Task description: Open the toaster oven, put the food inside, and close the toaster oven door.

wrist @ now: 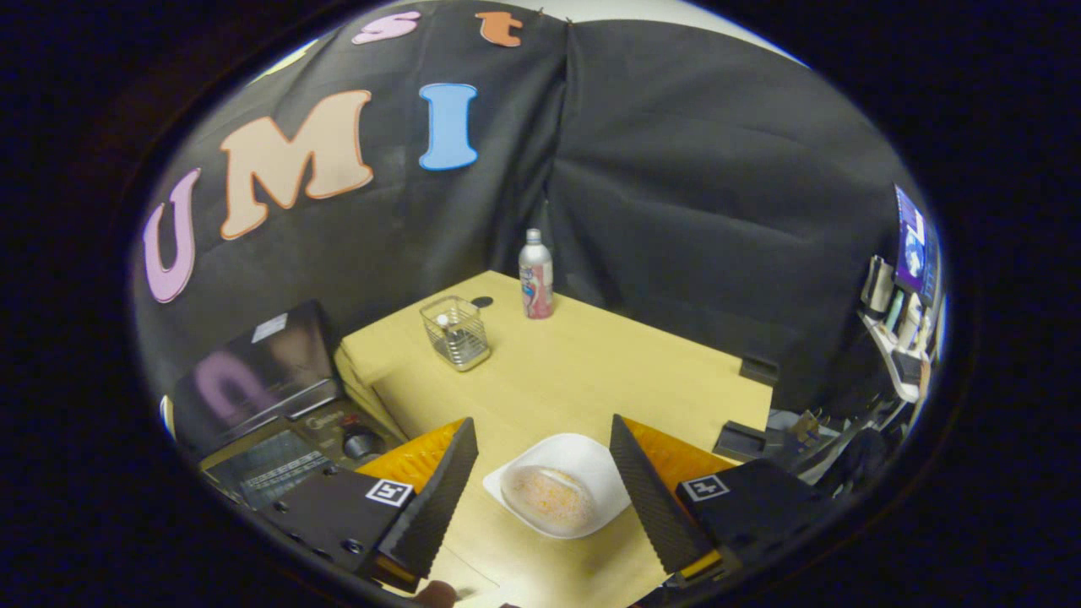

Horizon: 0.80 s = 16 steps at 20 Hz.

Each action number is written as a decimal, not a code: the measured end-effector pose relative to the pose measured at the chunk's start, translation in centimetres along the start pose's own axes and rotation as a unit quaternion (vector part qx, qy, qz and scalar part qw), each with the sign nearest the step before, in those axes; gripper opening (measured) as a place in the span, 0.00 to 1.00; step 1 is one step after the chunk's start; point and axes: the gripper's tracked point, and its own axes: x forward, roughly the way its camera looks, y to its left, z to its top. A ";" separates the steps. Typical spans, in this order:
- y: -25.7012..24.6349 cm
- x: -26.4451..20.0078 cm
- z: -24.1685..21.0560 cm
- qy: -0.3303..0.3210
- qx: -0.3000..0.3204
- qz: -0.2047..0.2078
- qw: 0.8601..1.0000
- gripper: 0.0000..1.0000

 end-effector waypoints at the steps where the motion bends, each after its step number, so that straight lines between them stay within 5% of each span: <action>1: -0.3 0.5 -0.7 0.011 0.006 -0.008 1.000 0.99; 16: -1.2 6.4 -8.4 0.136 -0.018 0.001 0.991 0.99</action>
